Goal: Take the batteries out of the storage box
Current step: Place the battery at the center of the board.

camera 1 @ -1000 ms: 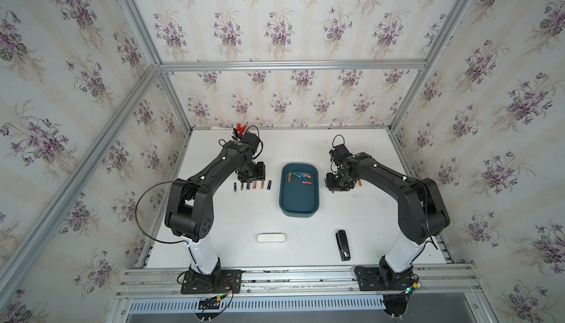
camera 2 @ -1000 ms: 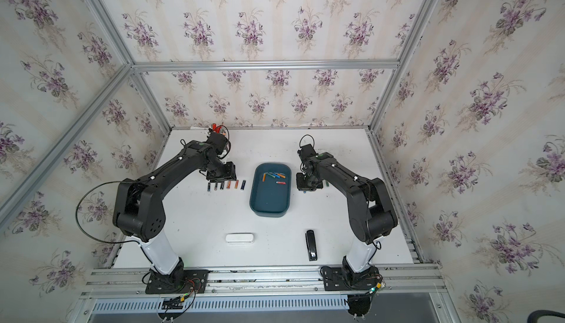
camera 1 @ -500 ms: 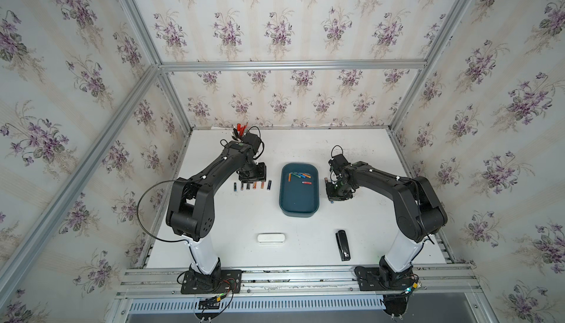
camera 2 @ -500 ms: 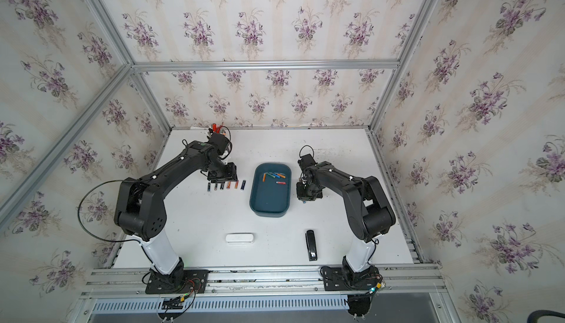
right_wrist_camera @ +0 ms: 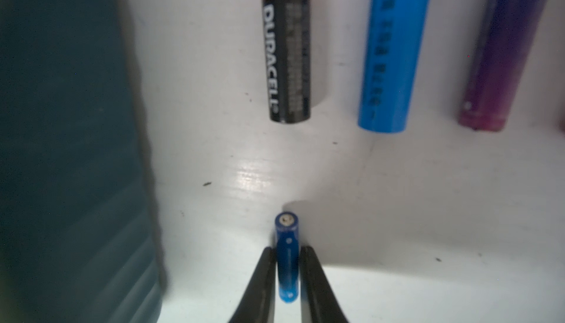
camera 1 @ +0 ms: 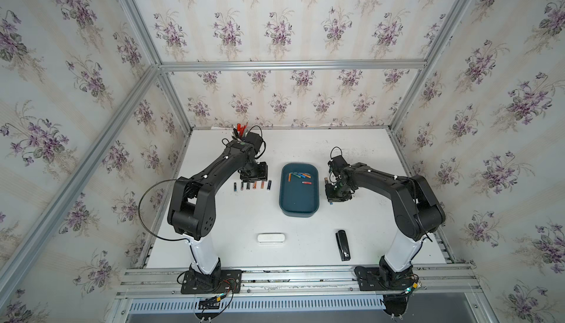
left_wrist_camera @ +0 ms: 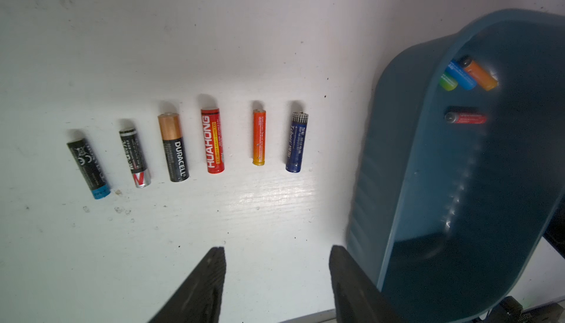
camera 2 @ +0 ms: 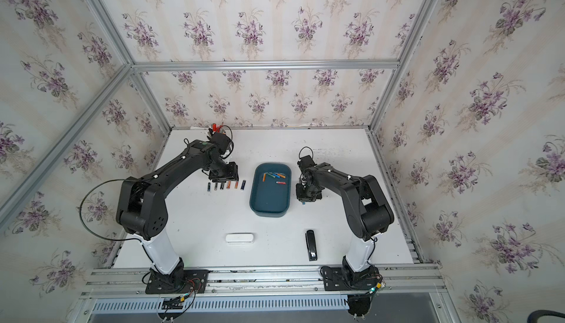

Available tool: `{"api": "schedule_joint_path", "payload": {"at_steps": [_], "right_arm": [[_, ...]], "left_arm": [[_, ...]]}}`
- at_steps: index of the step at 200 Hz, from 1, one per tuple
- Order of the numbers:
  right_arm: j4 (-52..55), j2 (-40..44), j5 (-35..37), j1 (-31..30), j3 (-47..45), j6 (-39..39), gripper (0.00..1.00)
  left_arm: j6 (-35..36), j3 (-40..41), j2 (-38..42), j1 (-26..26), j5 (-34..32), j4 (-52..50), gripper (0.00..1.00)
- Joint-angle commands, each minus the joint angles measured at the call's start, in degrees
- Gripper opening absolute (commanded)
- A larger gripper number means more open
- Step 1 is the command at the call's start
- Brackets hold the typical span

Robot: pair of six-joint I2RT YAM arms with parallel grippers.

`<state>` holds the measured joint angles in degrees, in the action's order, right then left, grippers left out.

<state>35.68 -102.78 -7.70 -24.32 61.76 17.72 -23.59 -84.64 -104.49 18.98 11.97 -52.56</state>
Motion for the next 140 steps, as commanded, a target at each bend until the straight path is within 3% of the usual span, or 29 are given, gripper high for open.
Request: {"api": "schedule_joint_path", "payload": {"at_steps": [1, 71, 140], "right_arm": [[0.8, 0.2, 1.5, -0.1, -0.3, -0.5, 0.23], [1.5, 1.4, 0.9, -0.1, 0.9, -0.6, 0.25], [1.6, 1.4, -0.3, 0.0, 2.3, -1.0, 0.27]], "left_arm": [[0.6, -0.7, -0.4, 0.2, -0.8, -1.2, 0.60], [0.9, -4.3, -0.4, 1.1, -2.2, -3.4, 0.60], [1.3, -11.9, -3.6, 5.2, -4.5, -7.1, 0.60]]}}
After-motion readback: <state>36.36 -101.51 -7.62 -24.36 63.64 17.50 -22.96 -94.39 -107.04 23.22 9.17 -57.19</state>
